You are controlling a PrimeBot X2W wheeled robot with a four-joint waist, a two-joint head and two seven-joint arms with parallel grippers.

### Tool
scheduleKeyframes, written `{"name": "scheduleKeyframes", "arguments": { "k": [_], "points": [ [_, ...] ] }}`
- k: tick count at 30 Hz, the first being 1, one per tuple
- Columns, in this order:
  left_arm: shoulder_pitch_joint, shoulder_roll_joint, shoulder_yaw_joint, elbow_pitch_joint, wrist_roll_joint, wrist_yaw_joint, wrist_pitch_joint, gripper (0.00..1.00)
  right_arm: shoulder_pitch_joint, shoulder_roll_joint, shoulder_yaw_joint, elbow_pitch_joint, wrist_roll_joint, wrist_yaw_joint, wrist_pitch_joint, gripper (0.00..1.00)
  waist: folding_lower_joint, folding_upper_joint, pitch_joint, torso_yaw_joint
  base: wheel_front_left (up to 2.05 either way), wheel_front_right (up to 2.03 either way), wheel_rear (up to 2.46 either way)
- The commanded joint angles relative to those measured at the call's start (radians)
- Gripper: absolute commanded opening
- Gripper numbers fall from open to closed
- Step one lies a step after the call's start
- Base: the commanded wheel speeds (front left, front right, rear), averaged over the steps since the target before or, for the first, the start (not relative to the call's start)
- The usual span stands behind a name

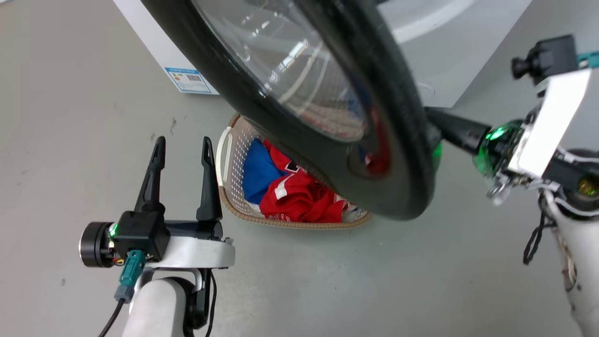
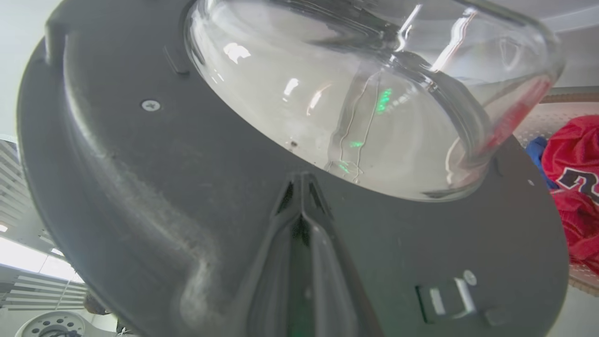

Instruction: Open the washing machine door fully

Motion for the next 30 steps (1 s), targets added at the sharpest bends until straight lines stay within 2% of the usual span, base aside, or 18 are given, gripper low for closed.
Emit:
{"name": "scheduleKeyframes", "arguments": {
  "k": [1,18,30],
  "points": [
    [0.011,-0.001,0.003,0.001,0.000,-0.003,-0.003,1.00,0.025,0.009,0.011,-0.009,0.008,0.000,0.006,0.00,0.0001,0.0000,-0.013,0.002,0.00,0.00,0.00],
    [0.097,-0.001,-0.014,0.008,-0.006,0.009,-0.003,1.00,0.272,0.120,0.106,-0.126,0.039,0.000,0.000,0.00,0.0001,0.0000,-0.142,0.039,0.00,0.00,0.00],
    [0.131,-0.001,-0.010,0.012,-0.004,0.015,-0.003,1.00,0.371,0.194,0.173,-0.103,0.043,0.000,-0.001,0.00,0.0001,0.0000,-0.180,0.054,0.00,0.00,0.00]
  ]
}}
